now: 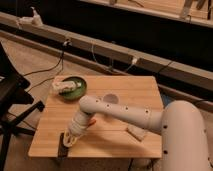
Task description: Push the eraser across the table
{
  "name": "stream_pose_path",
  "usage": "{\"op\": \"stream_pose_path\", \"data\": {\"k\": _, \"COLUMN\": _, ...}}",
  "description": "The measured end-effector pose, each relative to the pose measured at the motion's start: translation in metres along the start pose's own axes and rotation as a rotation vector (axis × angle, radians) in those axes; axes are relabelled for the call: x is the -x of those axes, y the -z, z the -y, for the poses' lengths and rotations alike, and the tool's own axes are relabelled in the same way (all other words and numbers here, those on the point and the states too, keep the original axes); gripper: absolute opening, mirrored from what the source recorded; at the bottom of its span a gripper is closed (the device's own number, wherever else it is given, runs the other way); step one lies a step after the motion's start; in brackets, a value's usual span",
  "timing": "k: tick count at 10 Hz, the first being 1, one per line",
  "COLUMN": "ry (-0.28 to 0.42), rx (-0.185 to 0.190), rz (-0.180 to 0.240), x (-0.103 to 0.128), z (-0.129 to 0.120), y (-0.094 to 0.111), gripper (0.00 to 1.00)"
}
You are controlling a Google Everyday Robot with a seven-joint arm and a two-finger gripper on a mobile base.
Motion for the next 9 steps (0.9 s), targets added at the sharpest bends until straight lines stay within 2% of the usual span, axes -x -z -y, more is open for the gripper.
{"op": "stream_pose_path", "data": {"k": 2, "ry": -0.023, "rx": -0.039, "rz": -0.037, "x": -0.005, "z": -0.011, "y": 0.025, "gripper": 0.24}}
{"op": "stream_pose_path", "data": {"k": 3, "ry": -0.017, "rx": -0.025, "rz": -0.028, "x": -0.006, "z": -0.019, "y": 0.031, "gripper": 0.27}}
{"op": "stream_pose_path", "data": {"k": 5, "ry": -0.011, "rx": -0.020, "rz": -0.016, "x": 0.002, "z": -0.026, "y": 0.023, "gripper": 0.27}}
{"op": "stream_pose_path", "data": {"k": 6, "ry": -0.013, "rx": -0.016, "rz": -0.014, "x": 0.008, "z": -0.028, "y": 0.011, "gripper": 0.27}}
{"op": "stream_pose_path", "data": {"k": 7, "ry": -0.012, "rx": -0.011, "rz": -0.018, "x": 0.013, "z": -0.023, "y": 0.002, "gripper": 0.27}}
{"op": "stream_pose_path", "data": {"k": 9, "ry": -0.028, "rx": -0.018, "rz": -0.019, "x": 0.012, "z": -0.018, "y": -0.002, "gripper": 0.27}}
